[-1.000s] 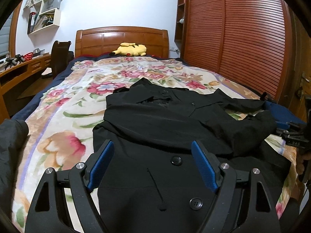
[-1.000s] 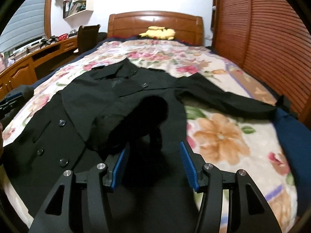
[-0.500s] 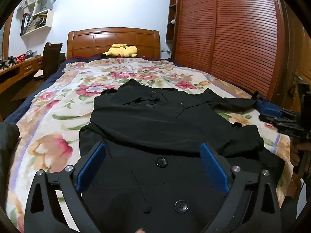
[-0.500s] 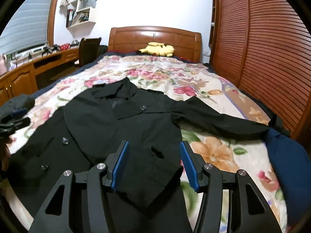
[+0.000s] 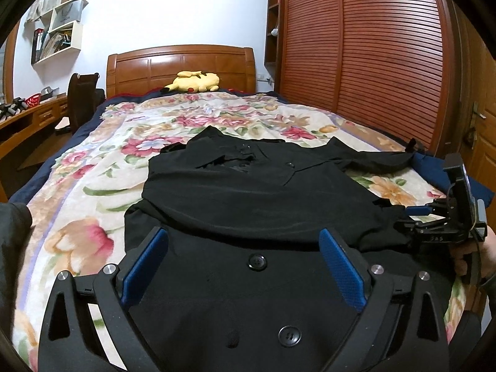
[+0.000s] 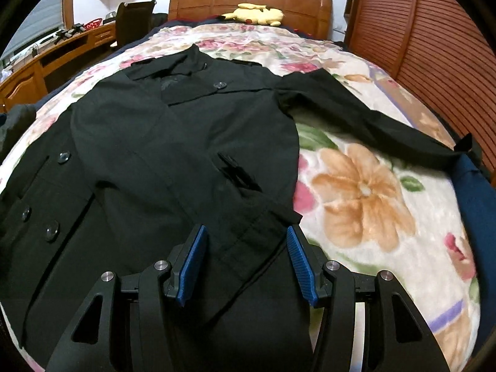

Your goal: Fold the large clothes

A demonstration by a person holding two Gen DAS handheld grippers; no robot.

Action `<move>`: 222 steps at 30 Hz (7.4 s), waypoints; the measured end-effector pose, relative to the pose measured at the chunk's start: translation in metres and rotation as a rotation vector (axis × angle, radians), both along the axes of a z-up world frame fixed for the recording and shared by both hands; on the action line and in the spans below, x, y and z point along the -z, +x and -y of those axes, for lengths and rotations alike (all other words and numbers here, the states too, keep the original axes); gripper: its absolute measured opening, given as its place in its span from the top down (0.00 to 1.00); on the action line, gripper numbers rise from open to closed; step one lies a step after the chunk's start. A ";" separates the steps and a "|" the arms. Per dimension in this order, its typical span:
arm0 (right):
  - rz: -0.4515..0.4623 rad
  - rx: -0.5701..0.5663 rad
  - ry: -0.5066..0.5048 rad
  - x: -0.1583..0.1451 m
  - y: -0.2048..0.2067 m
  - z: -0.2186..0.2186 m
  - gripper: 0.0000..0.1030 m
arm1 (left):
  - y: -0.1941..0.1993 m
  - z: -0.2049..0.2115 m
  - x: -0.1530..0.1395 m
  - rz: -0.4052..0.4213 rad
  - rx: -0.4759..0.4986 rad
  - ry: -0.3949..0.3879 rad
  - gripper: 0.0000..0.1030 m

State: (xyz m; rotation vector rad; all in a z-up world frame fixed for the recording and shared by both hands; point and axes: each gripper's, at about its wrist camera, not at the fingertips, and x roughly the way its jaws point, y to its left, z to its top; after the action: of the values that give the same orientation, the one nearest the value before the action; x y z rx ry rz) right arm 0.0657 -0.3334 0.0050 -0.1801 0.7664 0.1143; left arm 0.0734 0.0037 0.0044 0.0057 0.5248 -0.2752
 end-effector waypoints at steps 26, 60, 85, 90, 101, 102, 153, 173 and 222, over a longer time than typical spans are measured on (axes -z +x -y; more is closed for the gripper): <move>0.052 0.254 -0.037 -0.047 0.070 0.139 0.46 | 0.026 0.021 0.023 -0.074 0.010 0.019 0.05; 0.001 0.673 -0.064 -0.056 0.185 0.255 0.80 | 0.036 0.027 0.035 -0.129 0.015 0.043 0.05; 0.191 -0.124 -0.142 -0.120 0.136 -0.117 0.93 | 0.023 -0.003 0.022 -0.064 -0.039 0.045 0.05; 0.172 -0.244 -0.133 -0.105 0.132 -0.177 0.93 | 0.019 -0.016 0.020 -0.056 -0.056 0.049 0.05; 0.190 -0.379 -0.087 -0.099 0.126 -0.189 0.93 | 0.016 -0.053 0.019 -0.069 -0.108 0.002 0.05; 0.193 -0.388 -0.086 -0.100 0.124 -0.193 0.93 | 0.015 -0.056 0.019 -0.068 -0.112 0.000 0.05; 0.088 -0.662 0.011 -0.056 0.122 -0.215 0.53 | -0.002 -0.120 0.018 -0.066 -0.236 -0.003 0.05; 0.092 -0.518 -0.028 -0.029 0.091 -0.180 0.30 | -0.001 -0.111 0.019 -0.079 -0.211 0.004 0.05; 0.147 -0.111 0.057 -0.017 -0.054 -0.006 0.30 | -0.088 -0.093 0.043 -0.208 -0.228 0.074 0.32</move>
State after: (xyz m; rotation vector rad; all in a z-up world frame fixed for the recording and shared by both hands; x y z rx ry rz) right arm 0.0121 -0.3278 0.0218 -0.1748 0.6063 0.2259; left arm -0.0146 0.0968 -0.0386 -0.0111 0.7358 -0.0332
